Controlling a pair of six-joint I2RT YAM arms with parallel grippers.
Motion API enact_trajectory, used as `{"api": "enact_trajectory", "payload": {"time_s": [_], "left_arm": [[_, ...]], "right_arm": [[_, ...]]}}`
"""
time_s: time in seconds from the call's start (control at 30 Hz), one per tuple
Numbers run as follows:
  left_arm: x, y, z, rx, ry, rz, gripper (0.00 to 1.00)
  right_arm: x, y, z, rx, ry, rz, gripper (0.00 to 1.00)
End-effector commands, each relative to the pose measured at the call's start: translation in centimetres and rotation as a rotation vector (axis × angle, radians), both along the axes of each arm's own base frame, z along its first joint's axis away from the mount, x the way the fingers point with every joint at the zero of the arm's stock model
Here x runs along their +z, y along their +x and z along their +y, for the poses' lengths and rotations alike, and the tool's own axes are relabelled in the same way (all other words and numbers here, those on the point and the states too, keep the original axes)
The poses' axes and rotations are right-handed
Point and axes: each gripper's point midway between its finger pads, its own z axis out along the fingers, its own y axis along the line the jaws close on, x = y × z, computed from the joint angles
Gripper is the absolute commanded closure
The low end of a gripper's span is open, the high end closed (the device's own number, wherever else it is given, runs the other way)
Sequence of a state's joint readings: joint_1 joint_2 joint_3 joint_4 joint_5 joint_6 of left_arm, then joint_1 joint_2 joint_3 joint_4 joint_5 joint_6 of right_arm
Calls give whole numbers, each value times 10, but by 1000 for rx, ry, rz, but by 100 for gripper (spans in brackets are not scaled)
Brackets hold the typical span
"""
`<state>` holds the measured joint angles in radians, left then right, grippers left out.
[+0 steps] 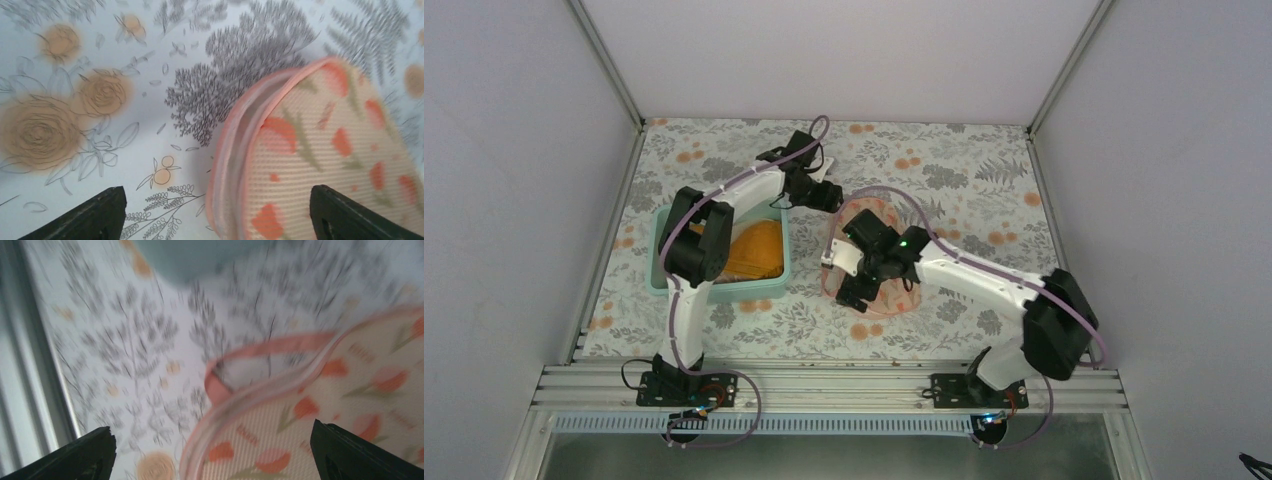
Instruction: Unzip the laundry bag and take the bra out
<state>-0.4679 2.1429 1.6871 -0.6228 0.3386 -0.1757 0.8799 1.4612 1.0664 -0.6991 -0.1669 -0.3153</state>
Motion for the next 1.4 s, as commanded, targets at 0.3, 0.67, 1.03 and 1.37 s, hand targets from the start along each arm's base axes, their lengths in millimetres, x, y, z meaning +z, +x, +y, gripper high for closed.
{"api": "enact_trajectory", "payload": {"time_s": [0.3,0.67,1.03,1.37], "left_arm": [[202,27,42,-11,123,-591,0],[308,4,165,168,316,-892,0],[256,-41,302,473,379,-956,0],[142,-67,301,580,257,-985,0]], "right_arm": [[162,106,-64,-454,643,-180,0],[192,153,-168,-682,860,-462,0],[163,150,-242,-859,846,-807,0],[105,120,-252,-883,830,-877,0]]}}
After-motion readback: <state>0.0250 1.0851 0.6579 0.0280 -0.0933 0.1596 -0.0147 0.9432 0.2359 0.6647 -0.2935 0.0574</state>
